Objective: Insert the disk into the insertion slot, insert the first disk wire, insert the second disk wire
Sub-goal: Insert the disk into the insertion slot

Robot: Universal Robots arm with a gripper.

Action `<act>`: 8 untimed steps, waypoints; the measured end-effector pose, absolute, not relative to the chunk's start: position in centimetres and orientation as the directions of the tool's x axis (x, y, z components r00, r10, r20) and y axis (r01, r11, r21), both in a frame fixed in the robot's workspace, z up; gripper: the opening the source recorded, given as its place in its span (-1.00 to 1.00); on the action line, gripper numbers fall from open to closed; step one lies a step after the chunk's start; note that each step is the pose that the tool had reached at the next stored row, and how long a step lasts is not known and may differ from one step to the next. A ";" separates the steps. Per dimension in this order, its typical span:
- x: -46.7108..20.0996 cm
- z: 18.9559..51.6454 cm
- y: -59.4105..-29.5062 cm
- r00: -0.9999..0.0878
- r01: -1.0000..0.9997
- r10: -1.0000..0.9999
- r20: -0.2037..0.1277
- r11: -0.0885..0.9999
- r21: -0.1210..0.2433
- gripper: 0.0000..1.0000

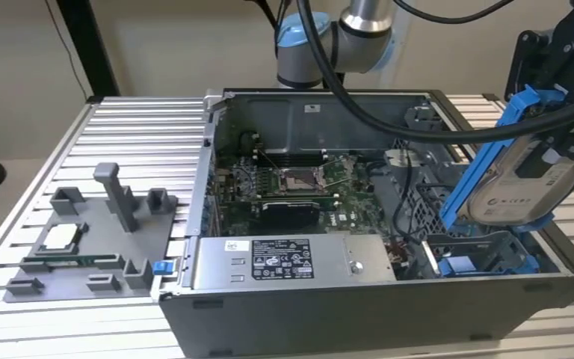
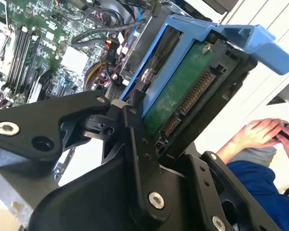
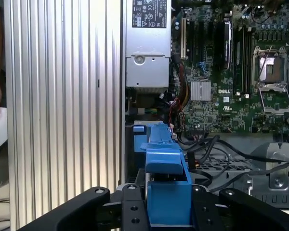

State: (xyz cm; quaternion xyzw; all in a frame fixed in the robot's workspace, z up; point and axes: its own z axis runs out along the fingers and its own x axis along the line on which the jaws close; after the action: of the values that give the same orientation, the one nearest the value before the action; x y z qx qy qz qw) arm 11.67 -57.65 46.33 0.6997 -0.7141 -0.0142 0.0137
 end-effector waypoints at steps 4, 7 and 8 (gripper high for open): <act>11.7 46.3 -57.7 -0.020 -0.999 -1.000 0.000 0.020 0.039 -1.00; 11.7 46.2 -57.6 -0.020 -0.999 -1.000 -0.001 0.020 0.039 -1.00; 11.7 46.2 -57.7 -0.020 -0.999 -1.000 -0.001 0.020 0.039 -1.00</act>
State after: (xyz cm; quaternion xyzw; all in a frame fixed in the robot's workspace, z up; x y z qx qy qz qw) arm 11.68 -57.65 46.18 0.6997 -0.7142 -0.0144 0.0134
